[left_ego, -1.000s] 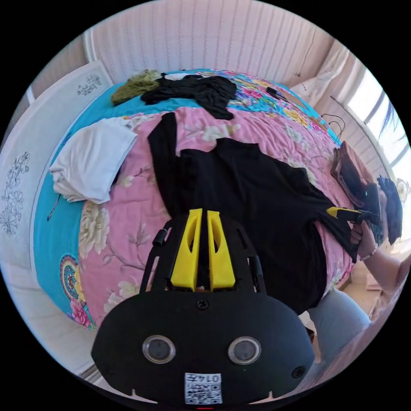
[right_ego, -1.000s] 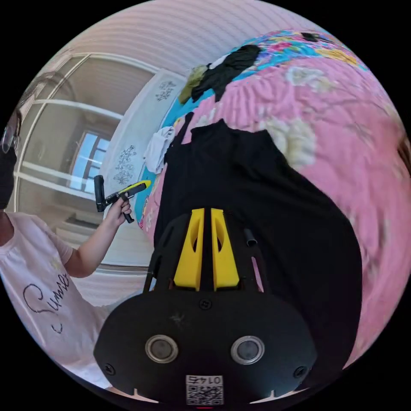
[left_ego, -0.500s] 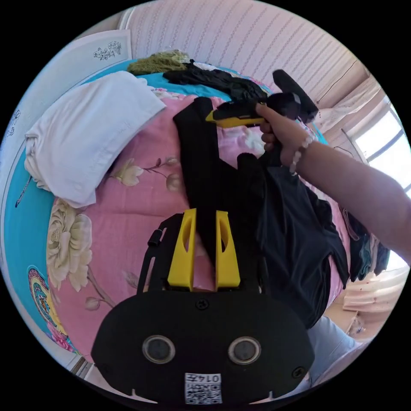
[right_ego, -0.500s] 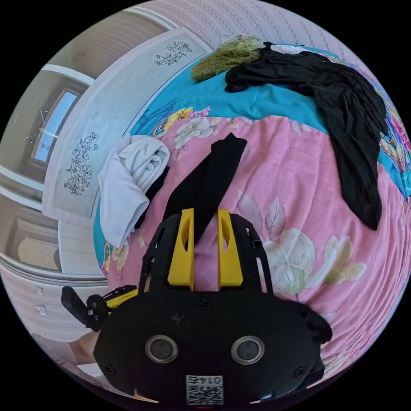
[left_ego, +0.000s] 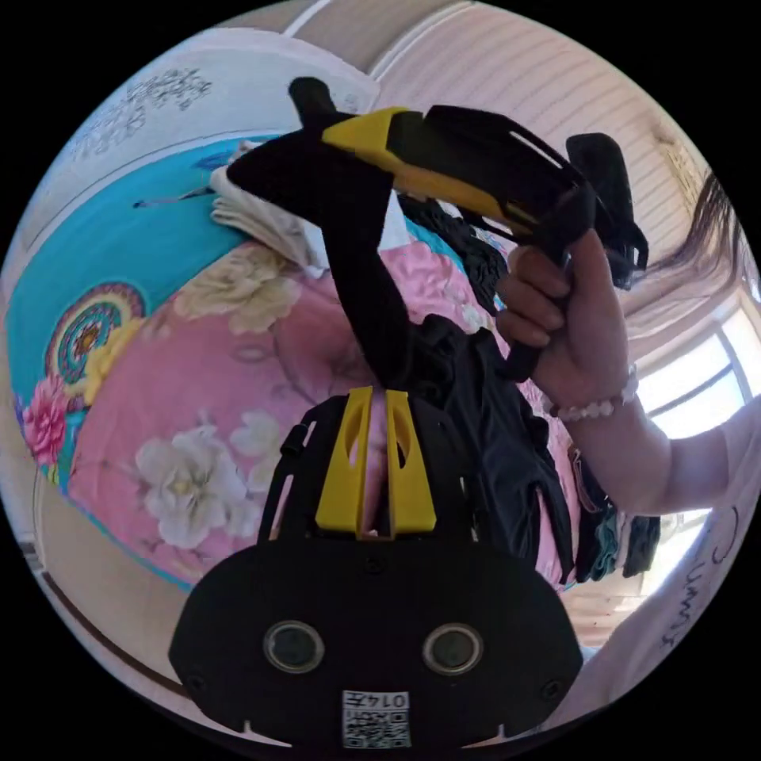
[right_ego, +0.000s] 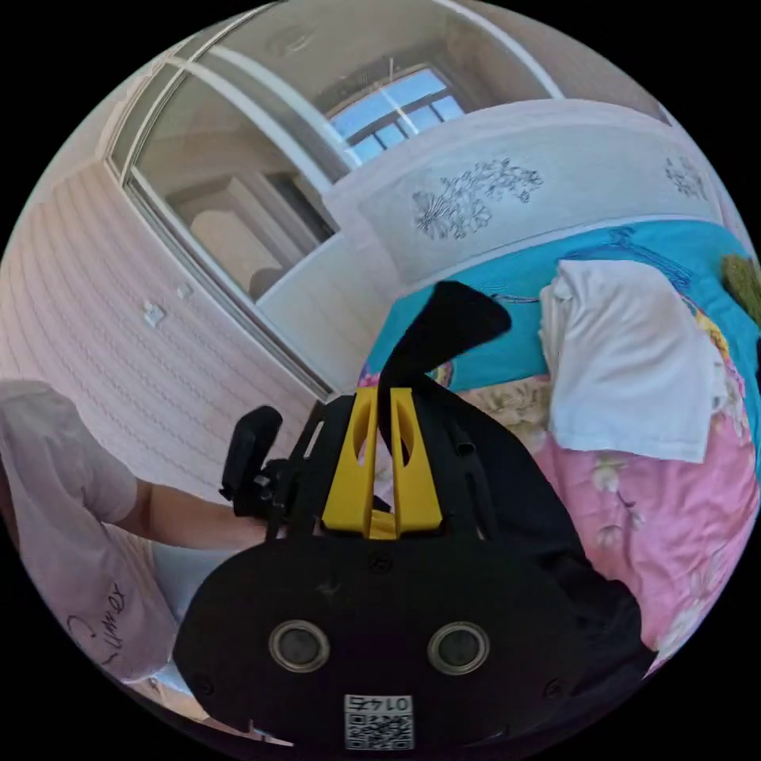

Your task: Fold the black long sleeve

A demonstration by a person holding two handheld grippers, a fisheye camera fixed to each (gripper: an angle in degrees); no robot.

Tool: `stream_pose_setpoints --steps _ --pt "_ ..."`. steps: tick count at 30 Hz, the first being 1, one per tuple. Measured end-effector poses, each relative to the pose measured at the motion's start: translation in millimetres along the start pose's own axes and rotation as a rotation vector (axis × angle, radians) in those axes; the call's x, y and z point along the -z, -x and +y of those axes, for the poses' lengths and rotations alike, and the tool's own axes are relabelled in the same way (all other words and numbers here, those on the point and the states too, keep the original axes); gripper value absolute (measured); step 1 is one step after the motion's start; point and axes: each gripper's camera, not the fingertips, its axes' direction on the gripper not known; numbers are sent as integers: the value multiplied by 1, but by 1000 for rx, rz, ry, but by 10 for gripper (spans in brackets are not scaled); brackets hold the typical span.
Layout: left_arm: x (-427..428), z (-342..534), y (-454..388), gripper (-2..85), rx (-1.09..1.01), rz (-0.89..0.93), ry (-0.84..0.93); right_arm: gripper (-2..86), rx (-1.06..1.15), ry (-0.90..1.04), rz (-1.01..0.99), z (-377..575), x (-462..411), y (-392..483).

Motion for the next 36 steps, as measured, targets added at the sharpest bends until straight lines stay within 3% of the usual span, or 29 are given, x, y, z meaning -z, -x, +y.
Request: stream_pose_setpoints --steps 5,10,12,16,21,27,36 --pt "77 64 79 40 232 -141 57 65 28 291 -15 17 -105 26" --pt "134 87 127 43 379 -195 18 68 -22 352 -14 31 -94 -9" --pt "159 81 145 46 407 -229 -52 67 -63 345 102 29 -73 -39" --pt "178 49 167 63 355 -270 -121 76 -218 366 289 17 -48 -98" --pt "141 10 204 79 354 -247 45 91 -388 375 340 8 -30 -145" --pt "148 4 206 -1 285 -304 54 31 -474 535 444 19 -59 -183" --pt "209 -6 220 -10 295 -324 -55 -1 -427 341 512 -3 -11 -181"
